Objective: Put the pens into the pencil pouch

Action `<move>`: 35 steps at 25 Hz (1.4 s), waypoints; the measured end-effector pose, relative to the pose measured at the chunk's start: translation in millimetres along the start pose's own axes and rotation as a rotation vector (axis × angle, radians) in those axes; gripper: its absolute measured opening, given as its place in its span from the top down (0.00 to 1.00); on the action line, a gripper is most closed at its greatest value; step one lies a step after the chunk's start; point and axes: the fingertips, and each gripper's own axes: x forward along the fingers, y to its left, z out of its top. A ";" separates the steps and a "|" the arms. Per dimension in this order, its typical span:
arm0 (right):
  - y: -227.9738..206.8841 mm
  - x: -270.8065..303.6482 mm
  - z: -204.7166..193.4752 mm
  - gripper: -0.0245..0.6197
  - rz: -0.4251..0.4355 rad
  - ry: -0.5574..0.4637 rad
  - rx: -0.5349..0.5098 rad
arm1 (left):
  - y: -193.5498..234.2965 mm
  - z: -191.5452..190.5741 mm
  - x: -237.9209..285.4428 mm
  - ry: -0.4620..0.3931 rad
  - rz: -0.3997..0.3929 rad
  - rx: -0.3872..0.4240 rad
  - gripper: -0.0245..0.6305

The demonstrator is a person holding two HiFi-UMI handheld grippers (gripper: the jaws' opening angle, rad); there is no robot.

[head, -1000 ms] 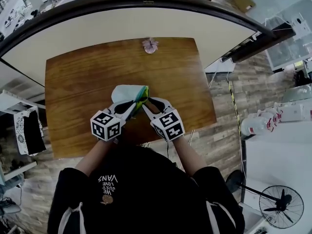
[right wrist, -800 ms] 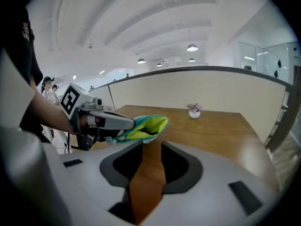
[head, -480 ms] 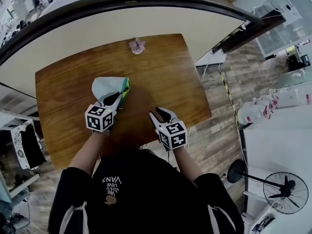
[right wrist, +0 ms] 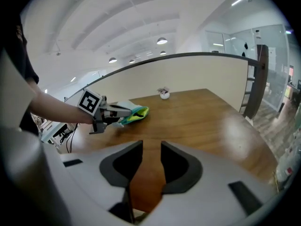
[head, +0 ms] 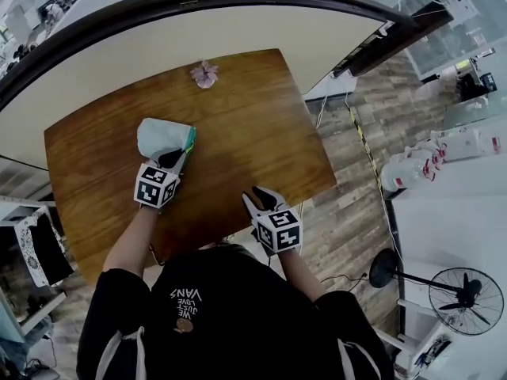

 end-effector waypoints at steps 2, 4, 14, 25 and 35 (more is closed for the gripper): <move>-1.4 -1.3 -2.1 0.82 0.011 0.002 -0.004 | 1.7 -3.9 2.5 0.023 0.024 0.009 0.92; -3.4 -3.3 -3.7 0.82 0.025 0.003 -0.012 | 2.1 -6.3 2.5 0.031 0.056 0.005 0.92; -24.2 -15.1 -7.3 0.82 0.118 -0.016 -0.073 | -6.1 0.3 -15.0 -0.067 0.253 -0.132 0.78; -30.2 -32.1 14.6 0.82 0.178 -0.104 -0.100 | -74.3 39.8 -62.7 -0.229 0.313 -0.084 0.78; -1.5 -49.3 35.6 0.89 0.128 -0.216 -0.065 | -119.4 72.1 -101.3 -0.334 0.200 -0.033 0.78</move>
